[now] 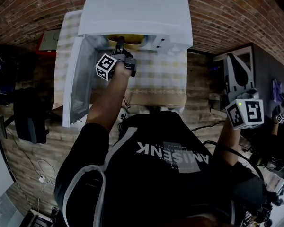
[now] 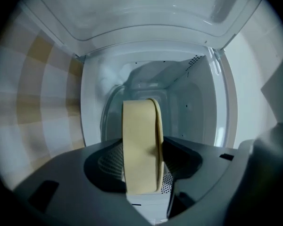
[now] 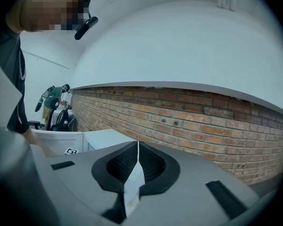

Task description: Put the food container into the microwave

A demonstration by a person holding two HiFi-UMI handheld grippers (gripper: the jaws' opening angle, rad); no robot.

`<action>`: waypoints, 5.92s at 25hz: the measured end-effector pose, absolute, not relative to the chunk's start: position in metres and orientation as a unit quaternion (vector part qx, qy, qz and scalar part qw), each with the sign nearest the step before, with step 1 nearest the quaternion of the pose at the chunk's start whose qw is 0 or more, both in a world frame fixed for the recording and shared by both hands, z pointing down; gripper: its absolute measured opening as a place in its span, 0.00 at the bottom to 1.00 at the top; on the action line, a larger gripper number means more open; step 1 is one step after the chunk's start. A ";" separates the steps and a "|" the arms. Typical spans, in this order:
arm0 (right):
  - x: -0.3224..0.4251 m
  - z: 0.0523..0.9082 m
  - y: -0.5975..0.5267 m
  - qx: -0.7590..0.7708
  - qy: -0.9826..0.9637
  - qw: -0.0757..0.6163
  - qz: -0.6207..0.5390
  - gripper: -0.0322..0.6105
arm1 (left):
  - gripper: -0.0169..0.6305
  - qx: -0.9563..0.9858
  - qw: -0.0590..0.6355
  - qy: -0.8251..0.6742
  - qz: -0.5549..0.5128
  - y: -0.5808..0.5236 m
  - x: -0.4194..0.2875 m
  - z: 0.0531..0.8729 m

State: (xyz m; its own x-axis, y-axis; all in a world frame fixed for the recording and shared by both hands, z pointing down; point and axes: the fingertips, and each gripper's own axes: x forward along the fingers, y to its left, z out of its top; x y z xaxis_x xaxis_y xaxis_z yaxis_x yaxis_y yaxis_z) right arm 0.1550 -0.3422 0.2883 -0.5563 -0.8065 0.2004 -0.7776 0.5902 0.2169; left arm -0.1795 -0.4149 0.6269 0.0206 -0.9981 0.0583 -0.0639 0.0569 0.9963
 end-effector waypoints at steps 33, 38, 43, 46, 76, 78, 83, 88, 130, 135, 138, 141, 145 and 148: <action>0.155 0.281 -0.334 0.445 -0.886 0.121 -0.061 0.12 | 0.57 0.486 0.514 -0.608 -0.362 -0.392 -0.177 0.649; 0.156 0.278 -0.333 0.442 -0.887 0.117 -0.063 0.12 | 0.57 0.488 0.509 -0.604 -0.371 -0.390 -0.180 0.645; 0.154 0.279 -0.329 0.437 -0.889 0.120 -0.063 0.12 | 0.57 0.499 0.513 -0.603 -0.353 -0.403 -0.178 0.640; 0.154 0.279 -0.327 0.436 -0.890 0.121 -0.063 0.12 | 0.57 0.502 0.516 -0.604 -0.342 -0.411 -0.177 0.640; 0.150 0.267 -0.320 0.428 -0.896 0.096 -0.072 0.12 | 0.59 0.541 0.494 -0.630 -0.256 -0.384 -0.167 0.625; 0.149 0.269 -0.316 0.427 -0.896 0.097 -0.071 0.12 | 0.59 0.560 0.487 -0.618 -0.259 -0.384 -0.160 0.619; 0.153 0.270 -0.305 0.438 -0.891 0.101 -0.070 0.12 | 0.59 0.587 0.477 -0.604 -0.251 -0.396 -0.153 0.614; 0.164 0.268 -0.297 0.456 -0.881 0.107 -0.071 0.12 | 0.52 0.618 0.454 -0.595 -0.242 -0.404 -0.148 0.609; 0.172 0.266 -0.291 0.478 -0.867 0.119 -0.074 0.12 | 0.05 0.712 0.357 -0.604 -0.029 -0.392 -0.110 0.636; 0.179 0.265 -0.292 0.480 -0.866 0.119 -0.074 0.12 | 0.05 0.717 0.351 -0.602 -0.009 -0.408 -0.105 0.641; 0.187 0.264 -0.292 0.485 -0.863 0.120 -0.073 0.12 | 0.05 0.711 0.345 -0.613 0.003 -0.417 -0.112 0.639; 0.191 0.264 -0.293 0.489 -0.861 0.119 -0.071 0.12 | 0.05 0.708 0.337 -0.620 0.006 -0.425 -0.119 0.637; 0.191 0.265 -0.292 0.488 -0.861 0.119 -0.072 0.12 | 0.05 0.706 0.333 -0.625 0.004 -0.429 -0.123 0.636; 0.191 0.265 -0.291 0.488 -0.862 0.118 -0.070 0.12 | 0.05 0.718 0.320 -0.618 0.006 -0.431 -0.119 0.629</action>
